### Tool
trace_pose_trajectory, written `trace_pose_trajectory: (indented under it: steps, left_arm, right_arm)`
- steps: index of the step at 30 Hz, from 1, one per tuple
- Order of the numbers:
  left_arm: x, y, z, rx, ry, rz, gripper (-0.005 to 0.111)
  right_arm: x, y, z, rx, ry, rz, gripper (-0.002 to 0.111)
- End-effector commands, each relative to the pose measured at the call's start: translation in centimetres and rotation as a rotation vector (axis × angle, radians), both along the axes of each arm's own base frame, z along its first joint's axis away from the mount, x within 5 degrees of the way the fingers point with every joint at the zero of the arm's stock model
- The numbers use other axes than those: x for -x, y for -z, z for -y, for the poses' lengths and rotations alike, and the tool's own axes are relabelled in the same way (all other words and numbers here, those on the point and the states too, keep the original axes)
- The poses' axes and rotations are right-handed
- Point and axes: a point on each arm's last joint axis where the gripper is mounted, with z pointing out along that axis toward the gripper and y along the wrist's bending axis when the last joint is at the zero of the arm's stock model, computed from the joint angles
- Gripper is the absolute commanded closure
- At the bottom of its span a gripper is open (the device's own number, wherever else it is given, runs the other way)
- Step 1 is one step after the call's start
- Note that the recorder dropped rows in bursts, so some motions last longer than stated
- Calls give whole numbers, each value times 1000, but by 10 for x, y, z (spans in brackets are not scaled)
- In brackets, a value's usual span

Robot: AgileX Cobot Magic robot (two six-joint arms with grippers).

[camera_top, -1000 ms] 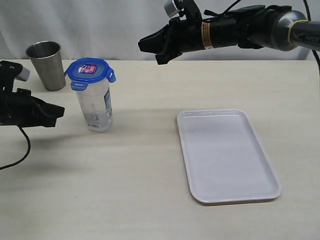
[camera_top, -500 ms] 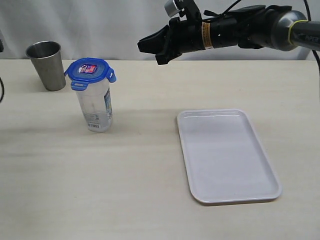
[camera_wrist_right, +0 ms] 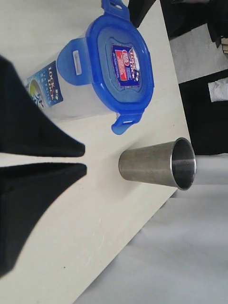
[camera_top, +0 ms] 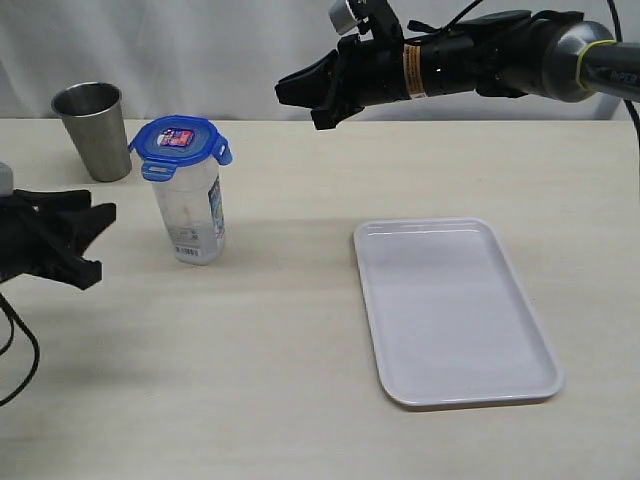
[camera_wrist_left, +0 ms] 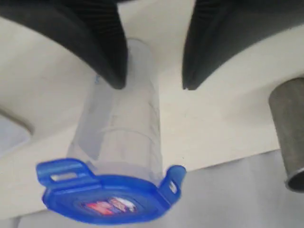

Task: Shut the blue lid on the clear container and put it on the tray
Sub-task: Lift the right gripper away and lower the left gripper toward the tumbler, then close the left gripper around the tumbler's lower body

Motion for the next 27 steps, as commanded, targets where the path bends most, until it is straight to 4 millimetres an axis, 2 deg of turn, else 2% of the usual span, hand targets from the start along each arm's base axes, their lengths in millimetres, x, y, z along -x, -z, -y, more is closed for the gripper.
trace_pose_trajectory:
  steps: [1,3,6,14,20,27]
  left_arm:
    - [1,20,14,-37,77,-30,29]
    - [0,34,26,-53,132,32,24]
    - [-9,44,34,-25,154,94,24]
    - [-48,70,35,36,97,60,24]
    - [-60,76,43,101,182,33,24]
    - [-59,77,43,106,192,14,24]
  right_arm:
    - [0,-6,2,-11,2,-4,104]
    - [1,-6,2,-19,-4,-20,104]
    - [2,-6,2,-22,-4,-27,104]
    - [2,-6,2,-26,-2,-35,104]
    - [2,-6,2,-26,-2,-35,104]
    - [2,-6,2,-24,-4,-31,104]
